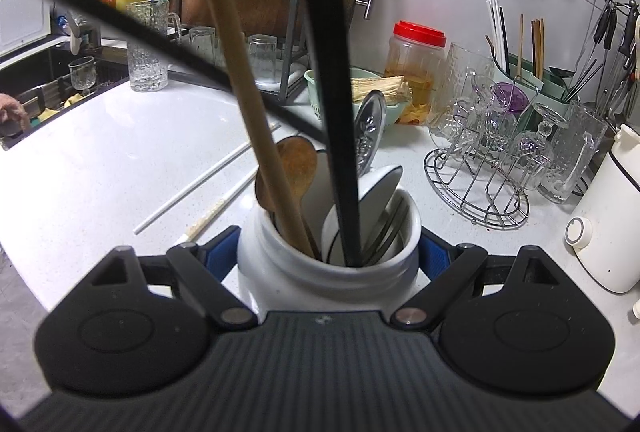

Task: Organize utensils
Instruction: 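Lower the black chopstick into the white jar with the left tool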

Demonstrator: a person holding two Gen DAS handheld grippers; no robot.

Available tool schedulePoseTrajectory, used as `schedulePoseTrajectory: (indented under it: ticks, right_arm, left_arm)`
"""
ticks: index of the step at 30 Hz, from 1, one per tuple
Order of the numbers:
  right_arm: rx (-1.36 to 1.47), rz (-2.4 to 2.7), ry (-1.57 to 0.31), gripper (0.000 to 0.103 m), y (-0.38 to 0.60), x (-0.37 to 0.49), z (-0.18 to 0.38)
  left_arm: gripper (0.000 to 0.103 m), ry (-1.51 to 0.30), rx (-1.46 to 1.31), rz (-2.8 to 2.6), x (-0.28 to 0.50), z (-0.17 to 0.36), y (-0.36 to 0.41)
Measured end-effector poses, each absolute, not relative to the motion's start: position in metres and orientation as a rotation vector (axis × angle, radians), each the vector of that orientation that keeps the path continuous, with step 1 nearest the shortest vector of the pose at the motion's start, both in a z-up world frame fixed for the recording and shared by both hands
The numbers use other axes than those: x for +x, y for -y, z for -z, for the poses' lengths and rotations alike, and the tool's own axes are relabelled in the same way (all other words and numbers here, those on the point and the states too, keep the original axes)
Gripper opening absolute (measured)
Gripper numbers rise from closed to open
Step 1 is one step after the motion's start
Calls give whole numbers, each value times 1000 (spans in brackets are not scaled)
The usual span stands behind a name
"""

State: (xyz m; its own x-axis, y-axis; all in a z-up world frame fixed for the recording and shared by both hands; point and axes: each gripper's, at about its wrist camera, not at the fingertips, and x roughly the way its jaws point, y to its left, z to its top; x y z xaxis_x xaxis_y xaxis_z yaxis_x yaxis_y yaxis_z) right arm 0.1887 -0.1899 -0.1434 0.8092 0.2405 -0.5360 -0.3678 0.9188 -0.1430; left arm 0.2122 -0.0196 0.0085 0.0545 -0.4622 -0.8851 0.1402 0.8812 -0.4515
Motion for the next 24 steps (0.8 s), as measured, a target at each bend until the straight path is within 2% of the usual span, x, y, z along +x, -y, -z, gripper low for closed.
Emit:
schedulePoseTrajectory:
  ticks: [14, 24]
  right_arm:
    - [-225, -303, -551, 92, 189, 190, 143]
    - [-229, -293, -551, 92, 187, 191, 144]
  left_arm:
    - [5, -1595, -140, 426, 260, -10, 57]
    - [5, -1633, 10, 471, 296, -9, 85]
